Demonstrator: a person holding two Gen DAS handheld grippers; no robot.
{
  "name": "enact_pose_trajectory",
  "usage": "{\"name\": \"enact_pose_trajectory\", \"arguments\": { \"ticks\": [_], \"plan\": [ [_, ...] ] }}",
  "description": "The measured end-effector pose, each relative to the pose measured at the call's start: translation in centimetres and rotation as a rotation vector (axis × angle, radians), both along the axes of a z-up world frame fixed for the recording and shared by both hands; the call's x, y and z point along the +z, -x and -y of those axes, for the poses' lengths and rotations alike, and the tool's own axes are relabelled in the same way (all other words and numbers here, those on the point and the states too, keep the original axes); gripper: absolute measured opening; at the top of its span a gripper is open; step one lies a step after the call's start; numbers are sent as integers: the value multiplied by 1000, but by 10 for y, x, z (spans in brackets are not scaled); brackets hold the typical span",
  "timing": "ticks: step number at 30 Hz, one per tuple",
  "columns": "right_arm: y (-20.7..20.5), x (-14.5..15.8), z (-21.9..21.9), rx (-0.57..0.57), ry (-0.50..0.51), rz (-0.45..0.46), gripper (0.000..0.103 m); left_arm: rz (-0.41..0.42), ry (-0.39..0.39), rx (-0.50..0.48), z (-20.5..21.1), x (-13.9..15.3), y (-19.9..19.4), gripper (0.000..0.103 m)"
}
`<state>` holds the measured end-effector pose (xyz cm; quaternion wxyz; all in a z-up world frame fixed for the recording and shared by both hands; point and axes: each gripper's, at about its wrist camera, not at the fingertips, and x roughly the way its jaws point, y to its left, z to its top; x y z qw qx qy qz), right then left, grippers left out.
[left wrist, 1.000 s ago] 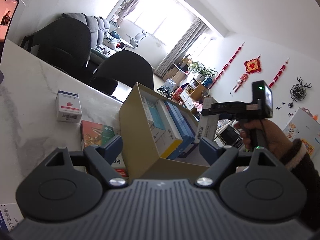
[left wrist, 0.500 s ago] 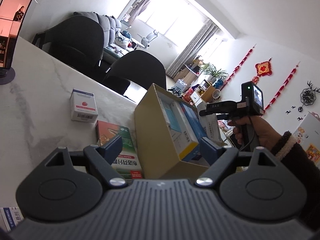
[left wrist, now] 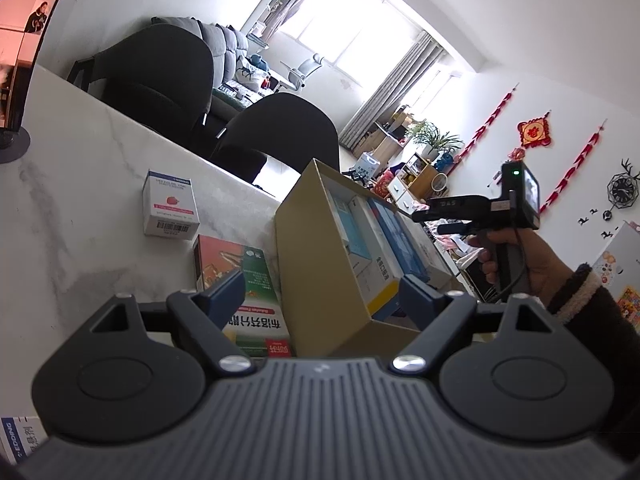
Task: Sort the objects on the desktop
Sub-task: 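Lower the long white box into the cardboard box and open the right gripper, then move the left gripper to the orange-and-green box on the table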
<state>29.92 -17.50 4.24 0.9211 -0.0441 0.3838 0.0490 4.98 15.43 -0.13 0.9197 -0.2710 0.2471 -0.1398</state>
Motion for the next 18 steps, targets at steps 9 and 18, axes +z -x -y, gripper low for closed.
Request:
{"name": "enact_pose_trajectory", "arguments": {
  "ticks": [9,18],
  "plan": [
    [8,11,11,18,-38,21,37,-8,-4,18,-6,1,5,85],
    [54,29,9,43,-116,69,46,-49,-41,55,-23,-2,13,89]
  ]
}}
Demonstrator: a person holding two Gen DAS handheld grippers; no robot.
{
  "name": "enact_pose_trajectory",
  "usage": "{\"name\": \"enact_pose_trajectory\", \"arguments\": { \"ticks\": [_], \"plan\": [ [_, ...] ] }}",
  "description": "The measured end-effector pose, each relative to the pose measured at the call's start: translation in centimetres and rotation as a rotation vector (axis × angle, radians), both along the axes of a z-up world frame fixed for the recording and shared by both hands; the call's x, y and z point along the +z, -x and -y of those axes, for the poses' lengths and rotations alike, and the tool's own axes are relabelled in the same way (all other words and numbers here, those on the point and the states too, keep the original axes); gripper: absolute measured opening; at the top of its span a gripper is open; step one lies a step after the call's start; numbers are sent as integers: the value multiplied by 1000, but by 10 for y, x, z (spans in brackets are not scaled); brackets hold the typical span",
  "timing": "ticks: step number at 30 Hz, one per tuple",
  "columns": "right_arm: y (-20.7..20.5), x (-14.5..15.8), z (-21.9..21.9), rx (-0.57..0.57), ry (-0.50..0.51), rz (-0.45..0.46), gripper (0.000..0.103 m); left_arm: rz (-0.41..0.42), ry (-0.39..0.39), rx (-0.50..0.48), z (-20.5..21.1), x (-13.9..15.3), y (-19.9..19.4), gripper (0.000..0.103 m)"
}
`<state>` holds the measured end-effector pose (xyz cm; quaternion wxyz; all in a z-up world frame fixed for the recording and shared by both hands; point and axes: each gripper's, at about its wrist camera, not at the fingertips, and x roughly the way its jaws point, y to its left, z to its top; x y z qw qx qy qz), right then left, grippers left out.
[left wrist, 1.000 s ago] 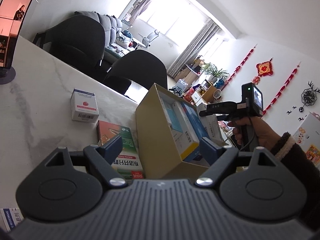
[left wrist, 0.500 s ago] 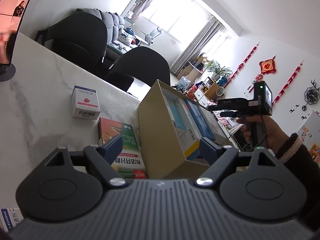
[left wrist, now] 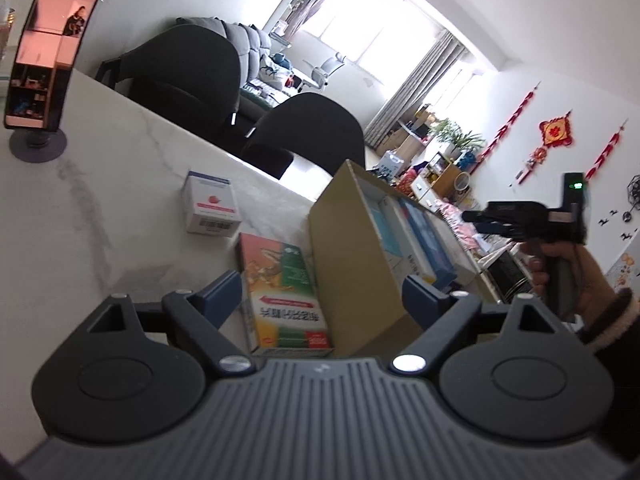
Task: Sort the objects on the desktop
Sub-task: 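Move the left gripper to the orange-and-green box on the table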
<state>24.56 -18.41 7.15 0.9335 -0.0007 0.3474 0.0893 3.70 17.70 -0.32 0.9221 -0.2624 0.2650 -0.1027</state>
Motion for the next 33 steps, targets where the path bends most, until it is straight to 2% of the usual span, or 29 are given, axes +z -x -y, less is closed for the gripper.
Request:
{"name": "enact_pose_trajectory", "arguments": {
  "ticks": [12,15,19,26,29,33],
  "plan": [
    [73,13,-6,73,-49,69,72,-53,-40,25,-11,-13,12,98],
    [89,13,-6,86,-66,80,77,-76,-73,16,-10,-18,9,102],
    [108,10,-6,98,-94,90,84,-121,-128,-9,-4,-29,-3,103],
    [141,4,-5,120,-143,106,86,-171,-234,-48,16,-47,-26,102],
    [155,1,-4,129,-164,113,87,-179,-287,-67,27,-51,-37,98],
    [174,-2,-3,141,-192,123,87,-207,-284,-101,29,-52,-52,97]
  ]
}}
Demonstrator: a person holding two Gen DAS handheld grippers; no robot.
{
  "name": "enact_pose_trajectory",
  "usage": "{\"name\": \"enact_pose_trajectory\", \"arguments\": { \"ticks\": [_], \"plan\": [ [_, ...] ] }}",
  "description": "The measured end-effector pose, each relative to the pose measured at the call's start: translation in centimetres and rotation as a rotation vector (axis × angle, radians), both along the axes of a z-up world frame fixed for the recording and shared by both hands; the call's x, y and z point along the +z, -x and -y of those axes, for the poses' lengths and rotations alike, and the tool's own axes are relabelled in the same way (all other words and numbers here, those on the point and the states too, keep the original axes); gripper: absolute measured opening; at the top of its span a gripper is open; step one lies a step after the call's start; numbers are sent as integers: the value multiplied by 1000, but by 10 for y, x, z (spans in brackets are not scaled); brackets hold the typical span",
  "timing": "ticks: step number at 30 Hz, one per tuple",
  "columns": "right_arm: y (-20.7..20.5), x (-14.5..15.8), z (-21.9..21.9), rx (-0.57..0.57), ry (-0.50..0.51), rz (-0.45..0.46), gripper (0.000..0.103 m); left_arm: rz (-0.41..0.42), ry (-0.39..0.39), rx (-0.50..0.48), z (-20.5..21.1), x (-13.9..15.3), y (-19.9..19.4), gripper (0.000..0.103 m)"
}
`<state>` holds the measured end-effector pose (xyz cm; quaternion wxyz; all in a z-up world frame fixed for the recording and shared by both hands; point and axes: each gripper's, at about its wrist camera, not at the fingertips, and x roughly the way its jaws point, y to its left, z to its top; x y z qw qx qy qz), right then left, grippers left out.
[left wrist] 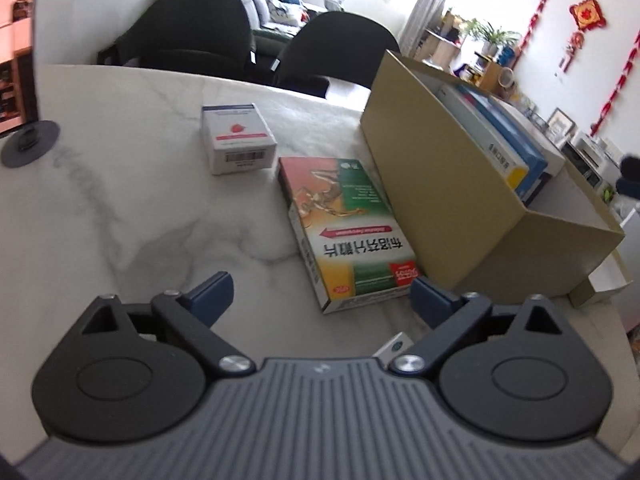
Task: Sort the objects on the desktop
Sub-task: 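Move the left gripper to the orange-and-green box on the table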
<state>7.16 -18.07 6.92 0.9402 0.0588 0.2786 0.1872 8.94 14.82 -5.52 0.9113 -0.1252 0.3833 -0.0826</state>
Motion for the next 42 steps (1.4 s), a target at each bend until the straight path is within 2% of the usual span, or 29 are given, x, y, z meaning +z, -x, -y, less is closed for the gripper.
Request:
{"name": "enact_pose_trajectory", "arguments": {
  "ticks": [5,12,17,25,30,42],
  "plan": [
    [9,-9,0,-5,-35,-8,88,-73,100,27,-9,8,-34,97],
    [20,-22,-1,-15,-83,-23,89,-181,121,113,6,7,-89,96],
    [23,-27,1,-18,-110,-33,89,-216,104,188,21,3,-117,97],
    [22,-29,3,-17,-134,-43,89,-255,18,286,30,-6,-136,96],
    [21,-30,0,-6,-147,-46,89,-246,-54,316,36,-6,-139,97],
    [21,-32,-8,19,-172,-53,89,-138,-158,280,35,-4,-122,100]
  ]
}}
